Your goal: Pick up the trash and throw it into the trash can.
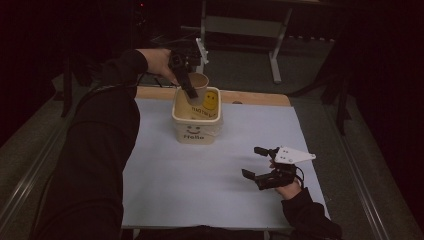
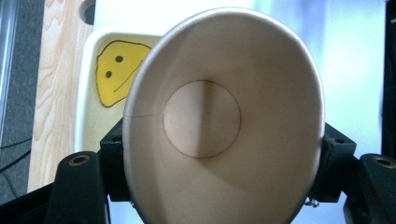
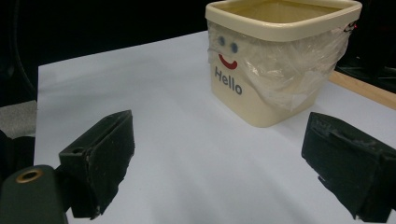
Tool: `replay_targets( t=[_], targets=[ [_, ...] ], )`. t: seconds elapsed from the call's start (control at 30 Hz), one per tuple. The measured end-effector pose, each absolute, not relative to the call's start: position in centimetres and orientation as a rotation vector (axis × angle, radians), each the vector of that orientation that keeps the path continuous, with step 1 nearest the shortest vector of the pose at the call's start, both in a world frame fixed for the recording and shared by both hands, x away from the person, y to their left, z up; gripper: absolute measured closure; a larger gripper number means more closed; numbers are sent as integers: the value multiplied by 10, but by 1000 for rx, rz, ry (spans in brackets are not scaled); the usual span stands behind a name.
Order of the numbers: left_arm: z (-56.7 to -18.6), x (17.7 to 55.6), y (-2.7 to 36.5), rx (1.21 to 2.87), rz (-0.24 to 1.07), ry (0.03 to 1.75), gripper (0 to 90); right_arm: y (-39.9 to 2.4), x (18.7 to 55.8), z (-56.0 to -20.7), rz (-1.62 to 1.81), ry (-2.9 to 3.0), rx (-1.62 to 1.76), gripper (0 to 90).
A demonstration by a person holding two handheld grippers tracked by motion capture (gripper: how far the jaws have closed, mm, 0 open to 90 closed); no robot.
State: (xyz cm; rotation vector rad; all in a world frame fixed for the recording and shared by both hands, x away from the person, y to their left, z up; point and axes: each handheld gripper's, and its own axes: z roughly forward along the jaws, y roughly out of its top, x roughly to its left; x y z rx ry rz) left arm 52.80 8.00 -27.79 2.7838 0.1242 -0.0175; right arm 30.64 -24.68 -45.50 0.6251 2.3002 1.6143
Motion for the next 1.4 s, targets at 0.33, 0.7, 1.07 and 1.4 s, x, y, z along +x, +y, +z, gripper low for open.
replay_targets(
  t=[0.33, 0.7, 1.07, 1.4],
  targets=[
    [-284, 535, 79, 2793, -13, 125, 298, -246, 306, -455, 1613, 2302, 625, 94],
    [-284, 542, 76, 2783, -3, 127, 297, -247, 306, -455, 1620, 2300, 631, 94],
    [-280, 547, 77, 2756, 24, 181, 248, -247, 306, -455, 1617, 2307, 628, 94],
    [-280, 552, 79, 2718, 14, 274, 4, -247, 306, -455, 1615, 2309, 626, 94]
  ],
)
